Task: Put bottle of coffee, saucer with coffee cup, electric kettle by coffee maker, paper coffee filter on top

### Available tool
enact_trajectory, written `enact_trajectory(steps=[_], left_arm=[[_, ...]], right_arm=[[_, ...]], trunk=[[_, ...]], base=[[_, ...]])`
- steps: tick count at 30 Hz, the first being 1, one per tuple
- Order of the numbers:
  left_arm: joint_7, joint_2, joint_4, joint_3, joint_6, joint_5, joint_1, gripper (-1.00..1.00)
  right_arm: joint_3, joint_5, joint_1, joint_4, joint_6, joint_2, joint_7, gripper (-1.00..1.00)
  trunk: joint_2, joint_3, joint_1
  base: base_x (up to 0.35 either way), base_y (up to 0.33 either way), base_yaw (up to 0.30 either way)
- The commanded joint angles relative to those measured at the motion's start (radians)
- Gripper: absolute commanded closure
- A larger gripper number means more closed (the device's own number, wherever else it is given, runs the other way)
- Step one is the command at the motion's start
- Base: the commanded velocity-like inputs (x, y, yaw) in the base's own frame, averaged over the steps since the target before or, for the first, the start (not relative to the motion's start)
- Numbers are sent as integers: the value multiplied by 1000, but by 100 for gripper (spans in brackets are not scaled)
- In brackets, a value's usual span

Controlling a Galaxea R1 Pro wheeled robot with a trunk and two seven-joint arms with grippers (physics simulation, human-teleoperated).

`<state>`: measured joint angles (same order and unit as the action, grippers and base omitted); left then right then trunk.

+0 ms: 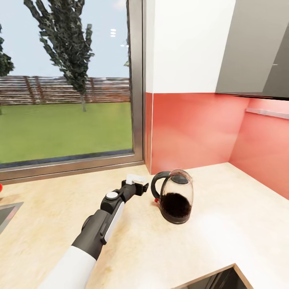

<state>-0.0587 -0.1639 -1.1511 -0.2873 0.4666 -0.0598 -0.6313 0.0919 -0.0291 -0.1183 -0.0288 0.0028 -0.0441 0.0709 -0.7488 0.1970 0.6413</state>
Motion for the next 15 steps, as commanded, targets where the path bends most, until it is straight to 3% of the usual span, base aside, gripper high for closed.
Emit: enact_trajectory(steps=[1,15], left_arm=[[-1,0,-1,1,6,-6,-1,-100],[-1,0,-1,2,6,-6,1,-100]], right_arm=[[8,-3,-1,0,0,0,3,-100],[8,-3,-1,0,0,0,3,-100]], trunk=[[-1,2,0],[-1,2,0]], base=[[57,-122,0],[10,-21,0]])
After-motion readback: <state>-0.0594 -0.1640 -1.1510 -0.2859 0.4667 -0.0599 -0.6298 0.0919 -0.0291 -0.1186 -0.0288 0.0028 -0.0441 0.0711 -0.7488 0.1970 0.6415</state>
